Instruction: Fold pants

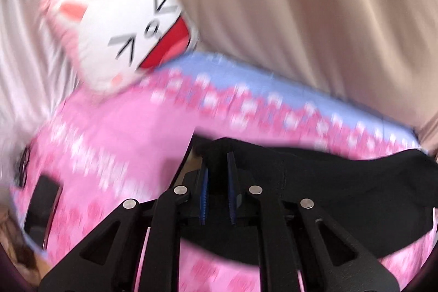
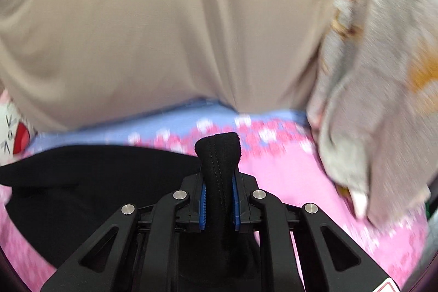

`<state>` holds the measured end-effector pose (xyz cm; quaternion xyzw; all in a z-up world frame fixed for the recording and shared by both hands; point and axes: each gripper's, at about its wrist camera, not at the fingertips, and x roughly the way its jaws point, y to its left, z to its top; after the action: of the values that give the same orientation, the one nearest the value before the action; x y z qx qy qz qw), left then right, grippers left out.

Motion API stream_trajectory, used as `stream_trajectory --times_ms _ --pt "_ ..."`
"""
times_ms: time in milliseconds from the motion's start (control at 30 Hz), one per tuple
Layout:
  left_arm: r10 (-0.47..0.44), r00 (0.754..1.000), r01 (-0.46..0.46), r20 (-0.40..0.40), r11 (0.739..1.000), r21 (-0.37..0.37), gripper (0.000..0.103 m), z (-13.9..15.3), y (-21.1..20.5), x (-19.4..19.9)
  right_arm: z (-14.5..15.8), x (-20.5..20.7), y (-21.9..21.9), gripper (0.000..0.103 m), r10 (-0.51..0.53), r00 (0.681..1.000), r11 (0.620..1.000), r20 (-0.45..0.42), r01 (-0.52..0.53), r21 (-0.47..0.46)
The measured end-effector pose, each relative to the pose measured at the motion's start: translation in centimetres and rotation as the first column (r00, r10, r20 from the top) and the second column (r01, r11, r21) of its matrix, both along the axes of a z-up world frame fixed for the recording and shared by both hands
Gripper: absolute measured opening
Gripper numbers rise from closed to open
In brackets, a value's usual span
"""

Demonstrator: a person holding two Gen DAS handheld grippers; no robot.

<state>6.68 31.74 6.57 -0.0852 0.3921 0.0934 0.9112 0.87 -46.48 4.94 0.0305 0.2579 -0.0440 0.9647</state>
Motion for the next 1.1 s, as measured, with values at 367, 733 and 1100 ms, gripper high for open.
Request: stream_trajectory --times_ms 367,733,1100 --pt "0.177 0.964 -0.175 -0.197 0.984 0.025 0.011 -10.5 2.7 -3.8 -10.1 -6.5 -2.0 0.02 -0.078 0.987 0.994 -0.141 0.088 0.066" --pt "0.155 0.979 -0.188 -0.133 0.936 -0.297 0.095 -9.1 -0.5 -4.2 -7.2 -13.1 -0.1 0.061 -0.071 0.997 0.968 -0.002 0.069 0.24" --pt "0.146 0.96 -0.228 -0.238 0.9 -0.371 0.059 -12.3 -0.8 -1.0 -11.5 -4.8 0.8 0.062 0.037 0.987 0.842 -0.156 0.053 0.536"
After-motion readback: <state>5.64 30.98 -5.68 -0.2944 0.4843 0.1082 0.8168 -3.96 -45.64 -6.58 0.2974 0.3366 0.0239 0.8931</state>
